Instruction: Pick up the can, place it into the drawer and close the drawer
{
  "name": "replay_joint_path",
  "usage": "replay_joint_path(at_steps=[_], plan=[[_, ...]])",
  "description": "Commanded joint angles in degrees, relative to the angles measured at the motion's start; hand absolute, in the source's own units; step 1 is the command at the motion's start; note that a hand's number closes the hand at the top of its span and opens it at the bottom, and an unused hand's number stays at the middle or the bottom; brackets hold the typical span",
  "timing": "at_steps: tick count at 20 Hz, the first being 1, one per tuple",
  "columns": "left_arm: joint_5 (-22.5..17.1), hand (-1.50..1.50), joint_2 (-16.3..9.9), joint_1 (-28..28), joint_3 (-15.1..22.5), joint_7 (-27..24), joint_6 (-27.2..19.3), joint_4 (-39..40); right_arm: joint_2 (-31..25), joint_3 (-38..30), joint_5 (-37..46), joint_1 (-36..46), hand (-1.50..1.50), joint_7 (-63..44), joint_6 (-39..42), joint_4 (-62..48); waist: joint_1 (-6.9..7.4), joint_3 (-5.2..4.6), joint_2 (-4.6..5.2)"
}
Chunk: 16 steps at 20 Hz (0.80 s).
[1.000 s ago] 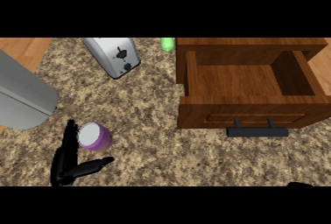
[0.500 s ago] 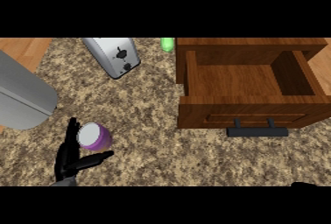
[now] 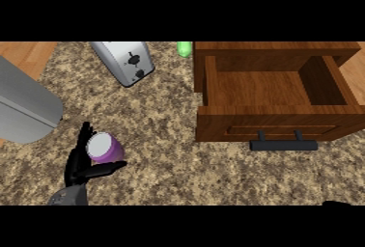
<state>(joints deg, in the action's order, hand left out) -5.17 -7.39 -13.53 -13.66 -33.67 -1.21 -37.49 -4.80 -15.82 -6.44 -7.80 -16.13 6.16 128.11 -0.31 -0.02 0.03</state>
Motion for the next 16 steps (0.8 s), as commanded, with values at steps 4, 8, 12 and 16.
replay_joint_path(at_steps=[4, 8, 12, 16], plan=[[0.38, 1.5, 1.43, -4.43, 1.52, -2.81, 2.35, 5.28, 0.72, -0.53, -0.39, 1.17, -1.5, -0.66, -0.74, -0.77, 0.0, -0.01, 0.0], [-0.55, 1.5, 1.51, -5.72, 1.61, -4.57, 6.65, 7.45, -1.49, -4.12, -3.86, 0.32, -1.5, -1.19, 1.17, 0.6, -0.2, -0.01, 0.02], [-1.19, 1.5, -0.28, -10.08, 0.73, -3.99, 7.17, 9.74, 0.99, -0.85, 1.29, 1.71, -1.5, 0.83, -1.01, -0.4, -0.07, -0.01, 0.03], [0.42, 1.5, 5.04, -10.96, 3.19, -4.73, 2.89, 7.72, -0.51, -0.79, 1.74, 3.32, -1.5, -4.4, -2.24, 2.58, 0.02, -0.01, -0.05]])
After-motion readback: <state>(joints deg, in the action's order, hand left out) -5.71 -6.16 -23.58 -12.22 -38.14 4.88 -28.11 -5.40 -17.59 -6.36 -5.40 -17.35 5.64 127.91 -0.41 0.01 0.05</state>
